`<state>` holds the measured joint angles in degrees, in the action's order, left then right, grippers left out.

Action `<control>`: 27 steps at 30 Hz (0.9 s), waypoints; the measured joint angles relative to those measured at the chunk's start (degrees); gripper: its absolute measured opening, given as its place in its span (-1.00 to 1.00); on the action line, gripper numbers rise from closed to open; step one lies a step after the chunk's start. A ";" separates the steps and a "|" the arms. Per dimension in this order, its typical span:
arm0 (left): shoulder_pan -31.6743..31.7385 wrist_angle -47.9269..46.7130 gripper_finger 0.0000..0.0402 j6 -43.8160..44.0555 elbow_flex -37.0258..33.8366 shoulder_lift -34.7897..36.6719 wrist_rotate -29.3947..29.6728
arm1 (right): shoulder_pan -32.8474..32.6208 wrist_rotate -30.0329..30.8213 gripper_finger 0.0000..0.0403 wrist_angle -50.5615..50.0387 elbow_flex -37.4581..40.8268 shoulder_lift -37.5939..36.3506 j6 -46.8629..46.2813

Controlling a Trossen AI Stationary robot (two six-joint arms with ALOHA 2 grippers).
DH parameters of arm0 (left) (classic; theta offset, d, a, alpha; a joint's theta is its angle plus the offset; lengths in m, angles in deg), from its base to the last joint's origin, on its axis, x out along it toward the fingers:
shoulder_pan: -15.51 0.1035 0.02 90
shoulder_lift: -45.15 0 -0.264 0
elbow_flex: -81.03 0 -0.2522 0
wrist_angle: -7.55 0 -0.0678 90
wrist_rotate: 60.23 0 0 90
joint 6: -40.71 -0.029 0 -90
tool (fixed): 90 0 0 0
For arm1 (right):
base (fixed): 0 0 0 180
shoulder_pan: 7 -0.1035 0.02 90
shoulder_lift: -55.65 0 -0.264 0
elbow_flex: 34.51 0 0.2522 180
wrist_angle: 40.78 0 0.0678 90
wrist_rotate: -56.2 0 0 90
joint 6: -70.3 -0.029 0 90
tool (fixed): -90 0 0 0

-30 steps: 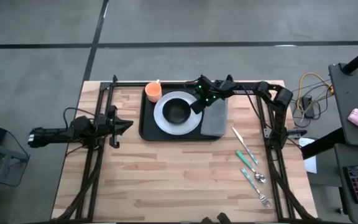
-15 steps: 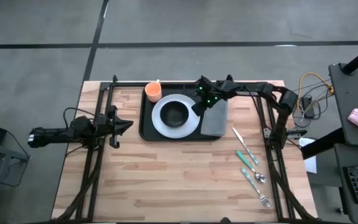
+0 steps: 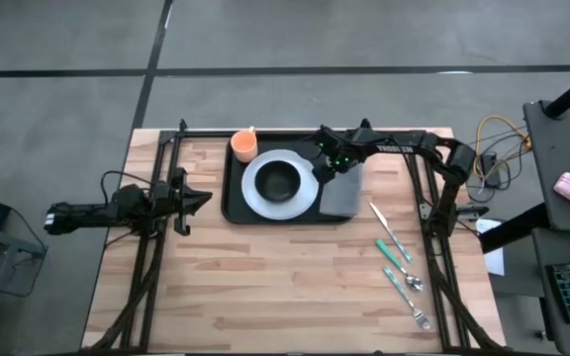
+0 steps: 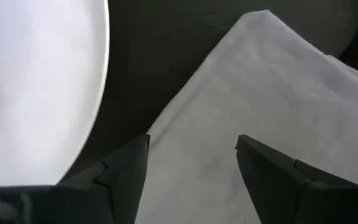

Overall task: Set up tray
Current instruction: Put the gray napkin on the black serving tray to the right of the white plate

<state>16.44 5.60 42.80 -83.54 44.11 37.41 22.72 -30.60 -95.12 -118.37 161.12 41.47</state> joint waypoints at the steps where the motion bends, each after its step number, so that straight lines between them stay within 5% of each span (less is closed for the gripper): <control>1: 0.00 0.00 -0.99 0.00 0.00 -0.02 -0.02 | -0.01 0.08 0.15 -0.03 0.00 -0.24 -0.85; 7: 0.01 0.00 -0.99 0.00 0.00 -0.01 0.00 | 0.09 6.26 -0.10 -6.76 0.01 -1.33 -4.25; 16: 0.00 0.00 -0.99 0.00 0.00 0.00 0.00 | 0.15 7.29 -0.91 -4.88 1.84 -1.33 -4.49; 27: 0.00 0.02 -0.99 0.00 0.00 -0.02 0.00 | 0.45 7.17 -0.96 1.68 7.61 -1.26 -4.00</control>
<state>16.44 5.62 42.80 -83.54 44.09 37.41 23.17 -23.43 -93.44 -110.77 159.85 37.47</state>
